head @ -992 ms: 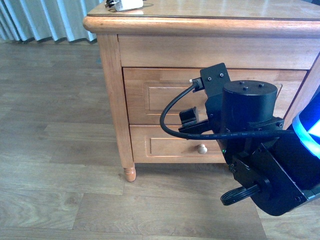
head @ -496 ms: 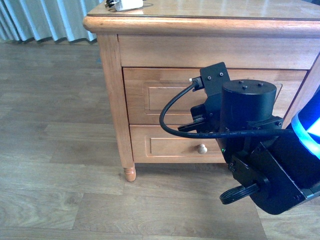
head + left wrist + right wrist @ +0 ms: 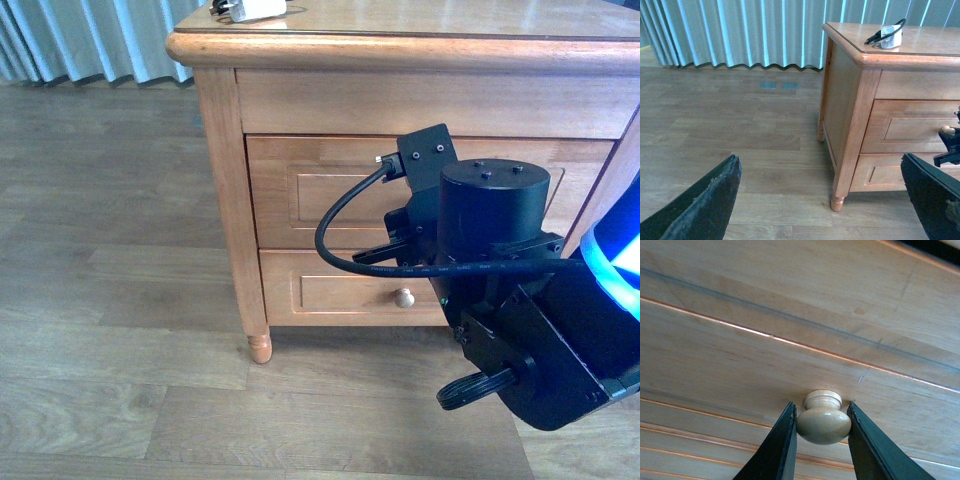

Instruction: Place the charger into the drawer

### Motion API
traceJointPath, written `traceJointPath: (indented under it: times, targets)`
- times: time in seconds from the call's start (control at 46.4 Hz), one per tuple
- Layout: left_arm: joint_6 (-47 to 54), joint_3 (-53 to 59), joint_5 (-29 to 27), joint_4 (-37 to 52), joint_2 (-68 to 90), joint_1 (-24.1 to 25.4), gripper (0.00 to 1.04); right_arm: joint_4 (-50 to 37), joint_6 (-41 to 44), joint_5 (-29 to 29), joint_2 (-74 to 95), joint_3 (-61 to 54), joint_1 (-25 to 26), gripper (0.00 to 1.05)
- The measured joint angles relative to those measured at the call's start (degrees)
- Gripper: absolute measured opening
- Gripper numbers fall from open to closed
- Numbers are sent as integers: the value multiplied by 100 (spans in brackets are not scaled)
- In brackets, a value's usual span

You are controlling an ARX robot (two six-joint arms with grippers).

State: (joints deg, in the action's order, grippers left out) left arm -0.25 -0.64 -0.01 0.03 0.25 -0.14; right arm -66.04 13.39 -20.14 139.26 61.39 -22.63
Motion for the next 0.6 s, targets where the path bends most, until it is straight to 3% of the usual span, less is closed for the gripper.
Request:
traceJointPath:
  times: [0.237,0.604]
  targets:
    - [2,0,0,0,0,0,99,-2,-164,240,-214,-321,55,24]
    - [0,0,0,0,0,0,99,-308,-483,772,-1123,-2020,155,24]
